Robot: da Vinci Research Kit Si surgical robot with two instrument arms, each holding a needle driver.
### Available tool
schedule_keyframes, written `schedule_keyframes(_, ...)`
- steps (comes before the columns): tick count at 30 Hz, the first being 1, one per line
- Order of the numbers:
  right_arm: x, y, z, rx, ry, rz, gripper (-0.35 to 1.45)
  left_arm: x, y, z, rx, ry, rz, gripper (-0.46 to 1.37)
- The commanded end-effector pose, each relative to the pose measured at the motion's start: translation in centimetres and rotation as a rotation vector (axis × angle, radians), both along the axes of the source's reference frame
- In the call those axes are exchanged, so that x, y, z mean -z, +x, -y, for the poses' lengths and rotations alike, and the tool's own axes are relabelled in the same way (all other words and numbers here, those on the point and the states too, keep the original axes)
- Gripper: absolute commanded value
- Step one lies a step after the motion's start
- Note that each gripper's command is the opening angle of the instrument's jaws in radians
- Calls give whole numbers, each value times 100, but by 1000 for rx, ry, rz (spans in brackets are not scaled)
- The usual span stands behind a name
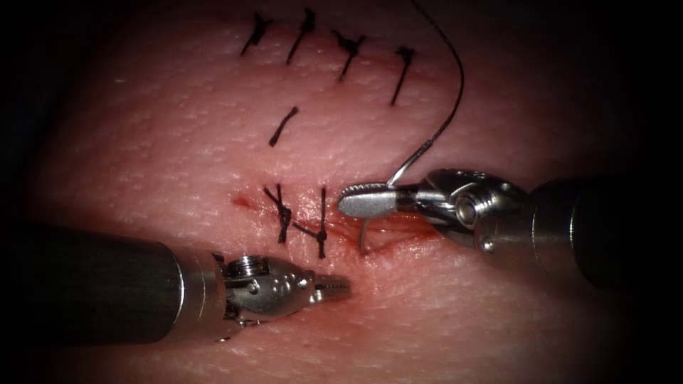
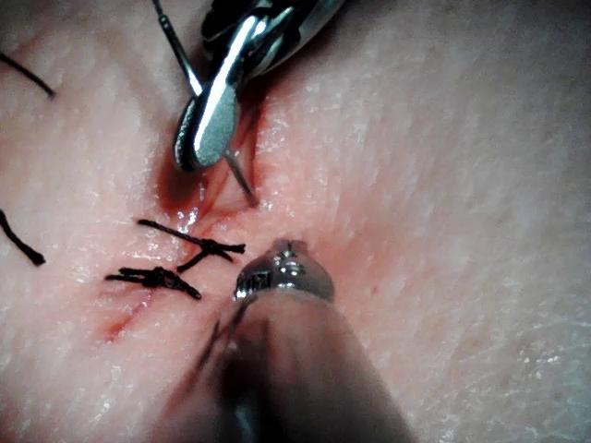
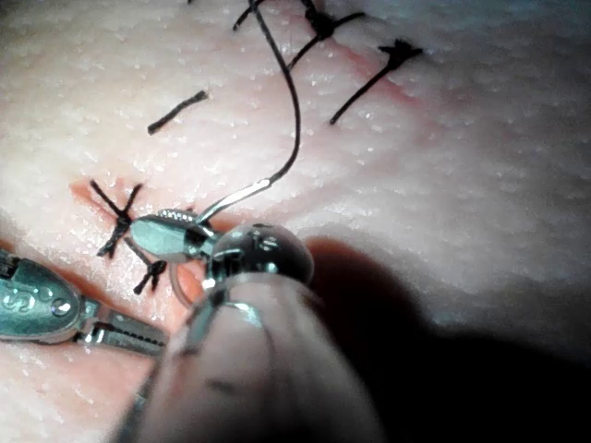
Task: Wound Closure
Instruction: Hand the needle from the right to the left to readjust grip
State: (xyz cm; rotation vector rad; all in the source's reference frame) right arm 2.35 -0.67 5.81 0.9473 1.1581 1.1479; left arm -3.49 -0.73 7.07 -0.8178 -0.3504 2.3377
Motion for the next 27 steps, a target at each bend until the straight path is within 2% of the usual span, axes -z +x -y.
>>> schedule_keyframes(1,0,0,1,1,-15,0,-35,1,0,0,-5,7,6,-35)
schedule_keyframes(9,4,2,-7,-8,-50,-5,-35,4,0,-4,-3,7,-1,-35)
schedule_keyframes(12,6,2,-13,-25,-48,-7,-35,5,0,-6,8,-1,1,-29)
schedule_keyframes(19,16,1,-32,-105,-40,-2,-35,14,0,-7,34,-18,0,-9)
schedule_keyframes(24,26,-2,-52,-186,-31,7,-35,25,-1,-9,67,-38,-1,-5)
schedule_keyframes(25,29,-3,-57,-215,-30,9,-35,29,-1,-9,79,-43,1,12)
schedule_keyframes(26,29,-3,-58,-222,-30,7,-35,30,-1,-10,81,-44,-1,17)
schedule_keyframes(27,31,-4,-61,-245,-29,13,-35,32,-1,-10,90,-49,4,29)
